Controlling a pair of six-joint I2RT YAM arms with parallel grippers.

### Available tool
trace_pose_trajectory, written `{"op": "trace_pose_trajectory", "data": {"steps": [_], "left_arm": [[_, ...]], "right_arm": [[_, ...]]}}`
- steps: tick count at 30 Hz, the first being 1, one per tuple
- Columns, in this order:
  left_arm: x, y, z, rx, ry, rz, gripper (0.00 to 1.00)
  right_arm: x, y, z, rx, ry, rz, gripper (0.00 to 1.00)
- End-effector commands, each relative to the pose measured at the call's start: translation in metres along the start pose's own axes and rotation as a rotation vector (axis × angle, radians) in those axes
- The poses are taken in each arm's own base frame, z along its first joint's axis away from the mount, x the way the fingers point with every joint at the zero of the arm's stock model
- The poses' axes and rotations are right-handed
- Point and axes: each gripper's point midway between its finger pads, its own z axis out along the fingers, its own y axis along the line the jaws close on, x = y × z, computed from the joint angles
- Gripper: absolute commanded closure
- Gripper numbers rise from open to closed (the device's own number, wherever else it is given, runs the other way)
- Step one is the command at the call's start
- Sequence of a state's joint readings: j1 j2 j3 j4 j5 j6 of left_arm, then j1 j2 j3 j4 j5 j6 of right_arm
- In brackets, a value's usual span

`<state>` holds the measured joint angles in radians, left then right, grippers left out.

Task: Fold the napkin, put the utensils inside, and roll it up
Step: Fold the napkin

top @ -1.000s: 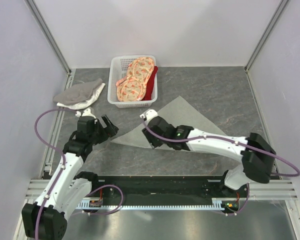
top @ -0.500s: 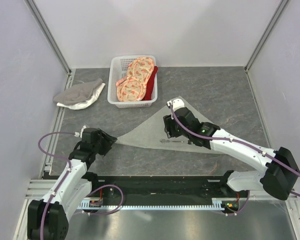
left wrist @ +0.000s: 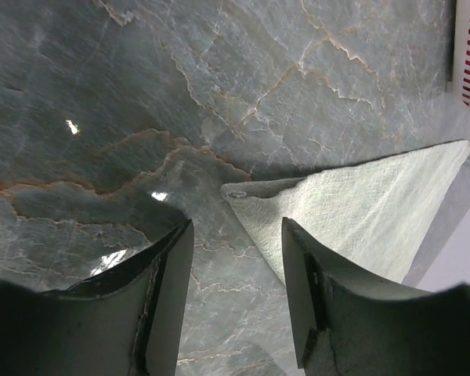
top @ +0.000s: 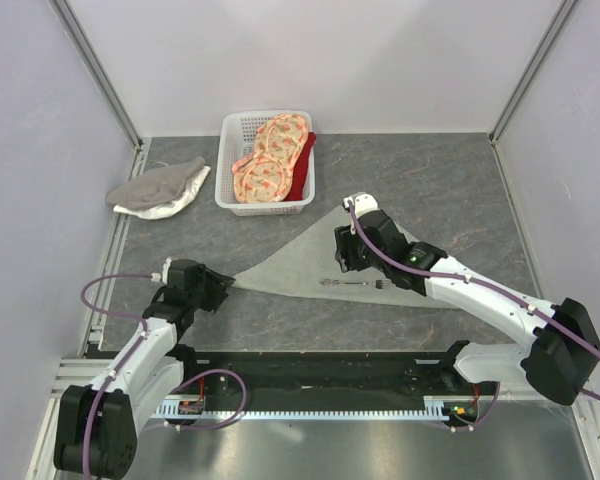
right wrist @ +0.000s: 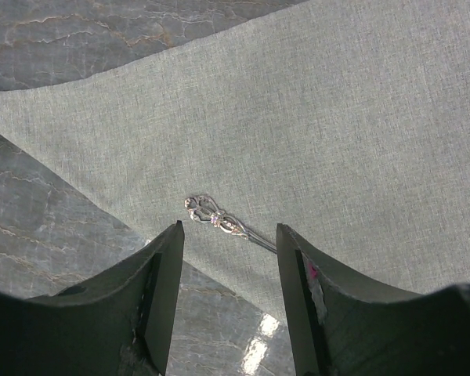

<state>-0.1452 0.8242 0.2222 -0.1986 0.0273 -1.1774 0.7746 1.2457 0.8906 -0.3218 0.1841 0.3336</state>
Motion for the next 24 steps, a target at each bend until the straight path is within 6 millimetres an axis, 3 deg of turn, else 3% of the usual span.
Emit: {"op": "trace_pose_trajectory", "data": {"steps": [1, 15, 24], "left_arm": [[-0.009, -0.007, 0.005, 0.03, -0.043, -0.063, 0.45], [-0.006, 0.005, 0.014, 0.003, -0.038, -0.072, 0.59], [-0.01, 0.011, 0.017, -0.01, -0.064, -0.054, 0.81]], "right_arm": [[-0.01, 0.001, -0.003, -0.018, -0.036, 0.008, 0.41], [-0.008, -0.003, -0.003, -0.006, -0.03, 0.006, 0.4], [-0.005, -0.006, -0.001, 0.003, -0.018, 0.002, 0.39]]}}
